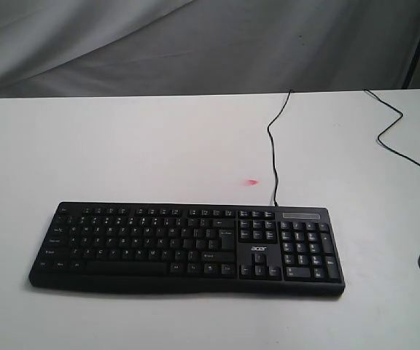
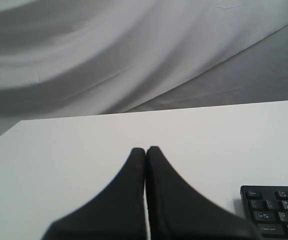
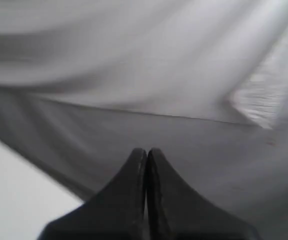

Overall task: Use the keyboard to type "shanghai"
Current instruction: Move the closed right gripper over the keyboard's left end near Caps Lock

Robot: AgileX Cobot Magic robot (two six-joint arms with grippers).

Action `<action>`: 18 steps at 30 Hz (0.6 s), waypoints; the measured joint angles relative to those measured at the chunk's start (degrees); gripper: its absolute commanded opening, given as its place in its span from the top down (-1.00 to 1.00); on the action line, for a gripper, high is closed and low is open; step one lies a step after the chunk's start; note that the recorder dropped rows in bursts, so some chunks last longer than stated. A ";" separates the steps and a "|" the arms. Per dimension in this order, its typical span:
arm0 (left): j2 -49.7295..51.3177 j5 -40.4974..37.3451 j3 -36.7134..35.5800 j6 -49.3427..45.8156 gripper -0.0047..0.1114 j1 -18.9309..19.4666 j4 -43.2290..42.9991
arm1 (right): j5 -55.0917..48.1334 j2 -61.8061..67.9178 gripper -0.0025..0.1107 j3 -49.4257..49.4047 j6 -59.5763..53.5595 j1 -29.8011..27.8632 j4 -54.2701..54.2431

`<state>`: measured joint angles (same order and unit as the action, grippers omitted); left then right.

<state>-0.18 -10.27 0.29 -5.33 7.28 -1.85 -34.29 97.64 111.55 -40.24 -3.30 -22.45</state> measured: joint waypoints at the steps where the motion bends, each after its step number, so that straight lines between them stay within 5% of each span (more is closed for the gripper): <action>1: 0.00 0.00 0.00 0.00 0.91 0.00 0.00 | -4.49 0.68 0.96 0.44 -6.73 -0.09 -6.73; 8: 0.00 0.00 0.00 0.00 0.91 0.00 0.00 | -24.27 5.62 0.96 -0.65 -22.26 4.40 -18.31; 18: 0.00 0.00 0.00 0.00 0.91 0.00 0.00 | -15.35 9.49 0.96 -14.73 -31.76 16.70 -19.42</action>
<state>-0.18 -10.27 0.29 -5.33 7.28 -1.85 -49.64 107.13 96.81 -72.00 13.40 -41.87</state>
